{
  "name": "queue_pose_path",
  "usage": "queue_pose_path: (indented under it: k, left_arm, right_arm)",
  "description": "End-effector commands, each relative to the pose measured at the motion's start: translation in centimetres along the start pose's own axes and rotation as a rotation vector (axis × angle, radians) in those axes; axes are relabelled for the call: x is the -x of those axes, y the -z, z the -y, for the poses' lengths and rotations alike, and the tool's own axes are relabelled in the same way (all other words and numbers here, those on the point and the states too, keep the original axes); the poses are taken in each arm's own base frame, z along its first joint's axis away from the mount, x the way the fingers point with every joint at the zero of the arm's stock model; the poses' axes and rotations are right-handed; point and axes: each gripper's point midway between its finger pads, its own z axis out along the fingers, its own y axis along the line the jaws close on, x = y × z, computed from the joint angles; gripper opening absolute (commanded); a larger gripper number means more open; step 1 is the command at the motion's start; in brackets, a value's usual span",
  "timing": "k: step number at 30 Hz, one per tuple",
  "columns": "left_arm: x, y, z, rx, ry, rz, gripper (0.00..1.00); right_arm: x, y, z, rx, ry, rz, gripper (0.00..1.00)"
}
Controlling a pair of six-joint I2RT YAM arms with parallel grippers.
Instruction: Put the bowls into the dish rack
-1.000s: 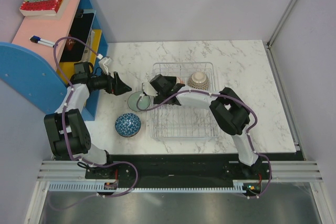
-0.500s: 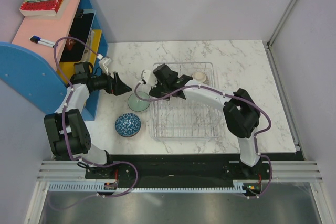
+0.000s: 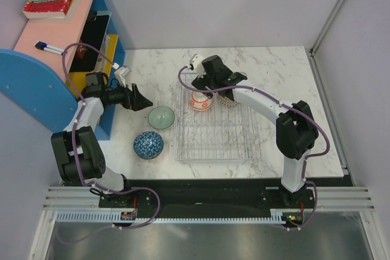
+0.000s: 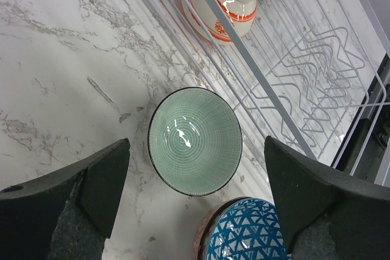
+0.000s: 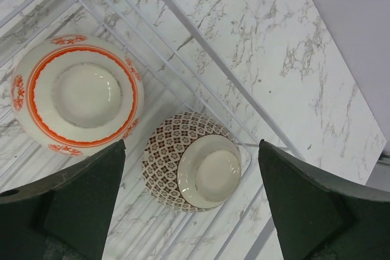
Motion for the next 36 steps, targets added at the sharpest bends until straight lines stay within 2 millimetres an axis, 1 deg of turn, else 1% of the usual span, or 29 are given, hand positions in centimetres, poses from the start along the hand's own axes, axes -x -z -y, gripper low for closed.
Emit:
queue_pose_path:
  k: [1, 3, 8, 9, 12, 14, 17, 19, 20, 22, 23, 24, 26, 27, 31, 32, 34, 35, 36]
  left_arm:
    - [0.4, 0.3, -0.1, -0.019, -0.015, 0.026, 0.97]
    - [0.4, 0.3, -0.1, -0.018, -0.015, 0.026, 0.97]
    - [0.3, 0.1, -0.3, -0.019, -0.008, 0.022, 0.97]
    - [0.3, 0.1, -0.3, -0.019, -0.008, 0.022, 0.97]
    - [0.2, 0.1, -0.4, -0.021, -0.003, 0.02, 0.97]
    - [0.2, 0.0, -0.4, -0.02, -0.001, 0.019, 0.97]
    - [0.2, 0.0, -0.4, -0.02, -0.003, 0.019, 0.97]
    - [0.2, 0.0, -0.4, -0.02, -0.004, 0.019, 0.97]
    - [0.1, 0.0, -0.4, -0.02, 0.0, 0.018, 0.97]
    - [0.1, 0.0, -0.5, -0.02, -0.001, 0.016, 0.97]
    - [0.1, 0.0, -0.5, -0.019, -0.002, 0.017, 0.97]
    - [0.1, 0.0, -0.5, -0.019, 0.0, 0.016, 0.97]
    - [0.1, -0.1, -0.5, -0.021, -0.001, 0.015, 0.97]
    - [0.1, 0.0, -0.6, -0.019, -0.005, 0.017, 0.97]
    - [-0.1, -0.2, -1.0, -0.009, 0.006, 0.008, 0.97]
    - [-0.2, -0.2, -1.1, -0.003, 0.005, 0.004, 0.97]
    - [-0.6, -0.4, -1.9, 0.022, 0.014, -0.011, 0.97]
    - [-0.8, -0.5, -2.2, 0.032, 0.018, -0.017, 0.97]
    - [-1.1, -0.7, -2.5, 0.036, 0.025, -0.029, 0.97]
  right_arm:
    - [-0.1, 0.9, -0.8, 0.013, 0.04, -0.007, 0.97]
    - [-0.6, 0.8, -1.3, 0.032, 0.056, -0.029, 0.97]
    - [-1.5, 0.3, -1.7, 0.045, 0.086, -0.068, 0.97]
    - [-1.9, -0.1, -1.9, 0.048, 0.091, -0.082, 0.97]
    - [-2.5, -1.0, -2.4, 0.043, 0.111, -0.107, 0.97]
    - [-2.6, -1.5, -3.1, 0.05, 0.122, -0.114, 0.97]
    - [-2.7, -2.8, -4.0, 0.052, 0.132, -0.13, 0.97]
    - [-1.9, -3.2, -4.3, 0.038, 0.136, -0.114, 0.97]
    - [-2.1, -3.7, -4.3, 0.017, 0.145, -0.125, 0.97]
    - [-1.1, -4.0, -4.4, -0.013, 0.148, -0.096, 0.97]
    - [-1.0, -4.1, -4.1, -0.036, 0.152, -0.098, 0.97]
    - [-0.5, -4.2, -3.9, -0.05, 0.155, -0.082, 0.97]
    - [0.1, -4.3, -4.0, -0.062, 0.158, -0.068, 0.97]
    - [0.7, -4.0, -4.0, -0.063, 0.159, -0.054, 0.97]
    - [1.4, -3.7, -4.3, -0.07, 0.167, -0.044, 0.98]
    - [1.8, -3.3, -4.1, -0.074, 0.163, -0.036, 0.97]
    - [1.6, -2.5, -4.3, -0.068, 0.165, -0.042, 0.98]
    - [2.2, -1.5, -3.7, -0.075, 0.141, -0.023, 0.97]
    - [1.9, -1.0, -3.6, -0.069, 0.137, -0.032, 0.97]
